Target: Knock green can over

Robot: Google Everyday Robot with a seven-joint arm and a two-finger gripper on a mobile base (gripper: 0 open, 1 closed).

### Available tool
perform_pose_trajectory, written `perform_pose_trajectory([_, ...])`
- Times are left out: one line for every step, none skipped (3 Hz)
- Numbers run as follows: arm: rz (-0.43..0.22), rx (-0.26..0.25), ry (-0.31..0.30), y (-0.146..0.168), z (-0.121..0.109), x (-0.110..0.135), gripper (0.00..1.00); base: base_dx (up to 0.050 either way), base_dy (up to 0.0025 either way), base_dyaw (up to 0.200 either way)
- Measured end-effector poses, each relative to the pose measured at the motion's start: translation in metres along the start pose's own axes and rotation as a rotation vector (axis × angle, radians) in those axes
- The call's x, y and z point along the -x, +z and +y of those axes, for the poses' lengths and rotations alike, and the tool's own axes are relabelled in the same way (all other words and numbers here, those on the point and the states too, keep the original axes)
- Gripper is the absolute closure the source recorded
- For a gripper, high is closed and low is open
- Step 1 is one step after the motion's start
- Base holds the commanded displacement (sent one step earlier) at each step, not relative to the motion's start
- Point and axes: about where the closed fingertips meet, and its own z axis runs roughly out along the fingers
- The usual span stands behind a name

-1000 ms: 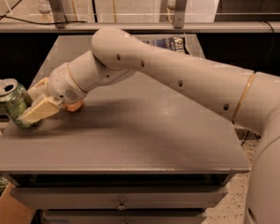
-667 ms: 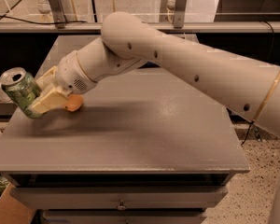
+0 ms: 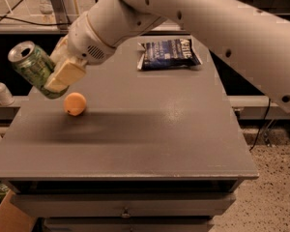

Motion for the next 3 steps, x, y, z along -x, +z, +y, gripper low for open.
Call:
perform_pose_trajectory([0.136,-0.016,0.011,-0.035,-0.009,-0.004,1.00,0.000,0.00000,0.000])
perform_pose_trajectory([0.291,-0.017,0.051,-0.062,-0.010,-0.021,1.00,0.000,0.00000,0.000])
perform_pose_trajectory([0.415,-0.018,0.114,-0.084,-0.004,-0.048,1.00,0.000,0.00000,0.000])
